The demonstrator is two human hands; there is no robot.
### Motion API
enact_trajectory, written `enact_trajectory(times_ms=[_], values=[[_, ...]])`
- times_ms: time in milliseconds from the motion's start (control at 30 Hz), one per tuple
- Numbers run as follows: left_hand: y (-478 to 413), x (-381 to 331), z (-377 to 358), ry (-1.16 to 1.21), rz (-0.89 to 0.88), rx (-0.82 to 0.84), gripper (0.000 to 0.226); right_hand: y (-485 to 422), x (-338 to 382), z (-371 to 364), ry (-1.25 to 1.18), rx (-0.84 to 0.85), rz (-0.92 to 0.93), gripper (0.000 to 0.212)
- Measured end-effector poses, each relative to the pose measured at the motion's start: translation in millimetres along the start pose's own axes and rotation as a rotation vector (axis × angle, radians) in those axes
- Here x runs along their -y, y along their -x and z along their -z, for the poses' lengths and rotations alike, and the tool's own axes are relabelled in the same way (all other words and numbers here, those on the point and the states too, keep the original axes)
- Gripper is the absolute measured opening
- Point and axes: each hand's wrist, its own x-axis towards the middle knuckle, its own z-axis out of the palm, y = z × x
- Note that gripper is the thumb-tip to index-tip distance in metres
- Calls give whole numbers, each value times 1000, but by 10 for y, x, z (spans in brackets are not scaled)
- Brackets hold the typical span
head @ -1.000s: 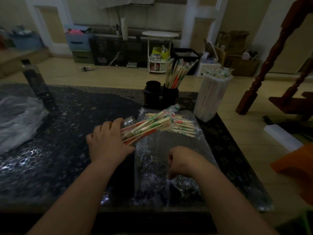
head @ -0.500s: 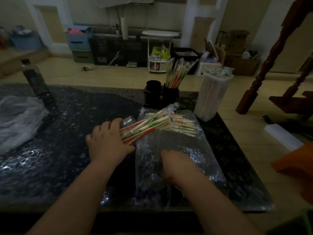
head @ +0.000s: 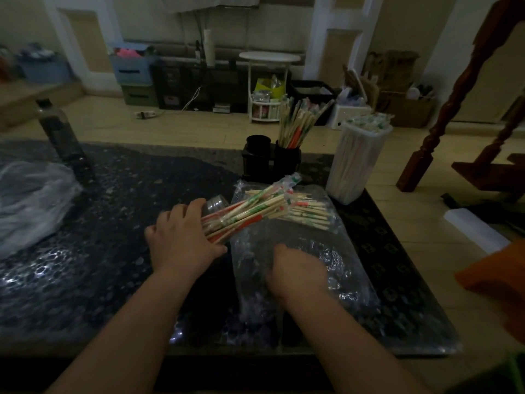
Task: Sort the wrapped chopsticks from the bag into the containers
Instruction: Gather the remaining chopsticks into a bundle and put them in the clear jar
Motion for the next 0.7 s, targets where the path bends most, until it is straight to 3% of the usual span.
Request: enact_trajectory(times_ms=[233,467,600,700], values=[[-10,10,-2,-6,6,-2,100,-16,-57,22,-106,92,-177,38],[-7,-10,-14,2,6,2,101,-112,-135,-241,-413,191,18,46],[-19,-7,-13,-3,15,17,101,-155,-206,-377,-429,225,16,54],[-52,18,-10,15,37,34,102,-195,-260,-485,-427,155,-16,55]])
